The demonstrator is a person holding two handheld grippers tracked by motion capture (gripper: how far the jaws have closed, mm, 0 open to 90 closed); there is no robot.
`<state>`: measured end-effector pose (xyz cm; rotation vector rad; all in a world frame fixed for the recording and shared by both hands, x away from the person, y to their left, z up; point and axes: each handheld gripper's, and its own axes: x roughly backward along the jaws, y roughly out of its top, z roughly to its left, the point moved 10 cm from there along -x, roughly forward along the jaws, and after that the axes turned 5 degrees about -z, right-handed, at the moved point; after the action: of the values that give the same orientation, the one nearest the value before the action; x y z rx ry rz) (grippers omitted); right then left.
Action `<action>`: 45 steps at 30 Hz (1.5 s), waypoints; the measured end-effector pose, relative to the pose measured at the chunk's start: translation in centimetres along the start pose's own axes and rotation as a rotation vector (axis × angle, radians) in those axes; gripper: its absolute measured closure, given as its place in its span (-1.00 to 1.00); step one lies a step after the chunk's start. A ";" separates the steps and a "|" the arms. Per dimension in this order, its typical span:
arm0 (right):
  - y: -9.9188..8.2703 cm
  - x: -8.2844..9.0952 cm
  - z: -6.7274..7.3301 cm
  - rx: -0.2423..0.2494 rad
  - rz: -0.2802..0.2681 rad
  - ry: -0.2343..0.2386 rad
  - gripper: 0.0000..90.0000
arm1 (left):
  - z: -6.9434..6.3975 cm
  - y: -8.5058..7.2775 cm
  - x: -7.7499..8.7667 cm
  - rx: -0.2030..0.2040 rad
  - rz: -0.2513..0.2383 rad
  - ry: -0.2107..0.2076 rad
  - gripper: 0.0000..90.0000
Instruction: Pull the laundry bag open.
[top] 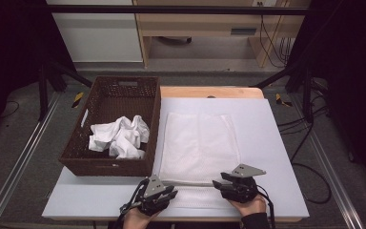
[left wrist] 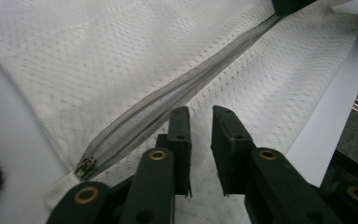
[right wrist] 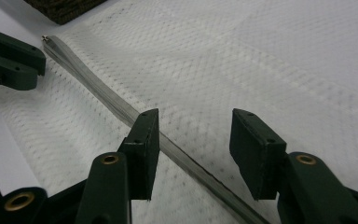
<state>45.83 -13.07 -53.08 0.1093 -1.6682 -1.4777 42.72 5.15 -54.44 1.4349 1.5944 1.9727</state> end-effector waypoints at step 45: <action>2.0 -2.0 -2.0 0.007 -0.028 -0.098 0.52 | 0.3 -0.6 -0.5 -0.010 0.001 -0.003 0.93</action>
<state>49.22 -12.84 -52.70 0.0649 -1.7571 -1.5198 42.98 5.22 -55.26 1.4348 1.5802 1.9757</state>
